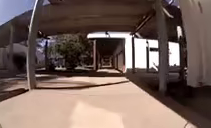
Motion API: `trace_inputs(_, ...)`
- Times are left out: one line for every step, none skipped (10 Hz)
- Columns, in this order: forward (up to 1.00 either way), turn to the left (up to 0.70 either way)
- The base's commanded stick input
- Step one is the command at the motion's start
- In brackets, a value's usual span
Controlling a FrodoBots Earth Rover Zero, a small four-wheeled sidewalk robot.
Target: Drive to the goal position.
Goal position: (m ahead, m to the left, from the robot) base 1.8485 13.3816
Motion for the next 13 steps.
trace_inputs(0.70,0.00)
trace_inputs(0.70,0.00)
trace_inputs(0.70,0.00)
trace_inputs(0.70,0.00)
trace_inputs(0.70,0.00)
trace_inputs(0.70,0.00)
trace_inputs(0.70,0.00)
trace_inputs(0.70,0.00)
trace_inputs(0.70,0.00)
trace_inputs(0.70,0.00)
trace_inputs(0.70,0.00)
trace_inputs(0.70,0.00)
trace_inputs(0.70,0.00)
